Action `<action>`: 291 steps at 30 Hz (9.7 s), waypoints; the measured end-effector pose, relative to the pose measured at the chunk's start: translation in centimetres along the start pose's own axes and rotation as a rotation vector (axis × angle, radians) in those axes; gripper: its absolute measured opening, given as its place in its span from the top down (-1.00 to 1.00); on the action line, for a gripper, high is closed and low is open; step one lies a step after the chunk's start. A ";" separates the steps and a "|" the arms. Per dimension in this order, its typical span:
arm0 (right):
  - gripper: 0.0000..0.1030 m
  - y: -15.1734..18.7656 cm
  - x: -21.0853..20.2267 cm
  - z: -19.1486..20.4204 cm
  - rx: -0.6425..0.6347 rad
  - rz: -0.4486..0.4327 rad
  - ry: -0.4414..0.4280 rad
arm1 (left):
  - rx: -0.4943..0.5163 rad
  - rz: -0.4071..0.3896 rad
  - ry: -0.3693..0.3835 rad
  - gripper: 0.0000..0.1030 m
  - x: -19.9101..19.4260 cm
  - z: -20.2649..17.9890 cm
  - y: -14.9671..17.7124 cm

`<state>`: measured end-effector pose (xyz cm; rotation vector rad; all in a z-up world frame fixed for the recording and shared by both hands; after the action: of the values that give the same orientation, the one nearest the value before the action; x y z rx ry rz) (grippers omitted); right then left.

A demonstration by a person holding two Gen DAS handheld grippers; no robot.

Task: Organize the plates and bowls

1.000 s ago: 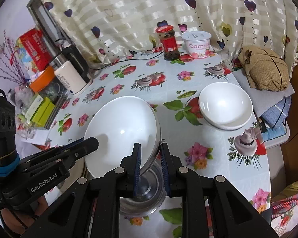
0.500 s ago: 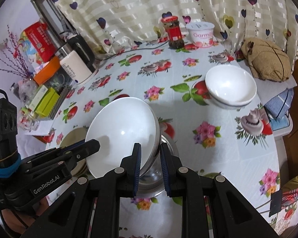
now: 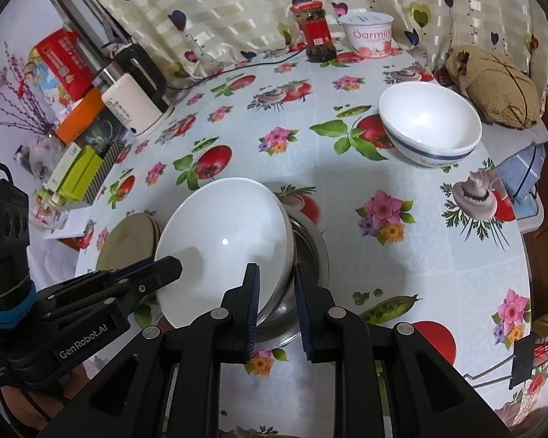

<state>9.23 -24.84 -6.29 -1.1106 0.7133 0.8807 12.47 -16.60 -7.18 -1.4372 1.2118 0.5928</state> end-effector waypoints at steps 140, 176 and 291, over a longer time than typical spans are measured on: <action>0.62 -10.7 1.1 -18.9 0.213 -0.096 0.184 | 0.097 0.138 0.158 0.66 13.8 -13.2 -14.6; 0.64 -9.0 -4.0 -11.0 0.127 -0.163 0.164 | 0.104 -0.019 0.115 0.70 3.7 -10.6 -11.9; 0.63 -1.0 -2.4 0.3 -0.084 -0.051 0.054 | -0.004 -0.106 0.028 0.65 -2.6 0.0 -0.5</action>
<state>8.92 -25.26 -3.73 -1.2264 0.6949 0.8458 12.07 -15.75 -4.69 -1.5070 1.1489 0.5045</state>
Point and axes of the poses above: each gripper's, at about its wrist camera, not at the fingertips, and x roughly the way its jaws point, z to its left, y to its underside, the point moved 6 cm from there along x, roughly the way its jaws point, and after that the axes turned 3 degrees about z, right-handed, at the moved point
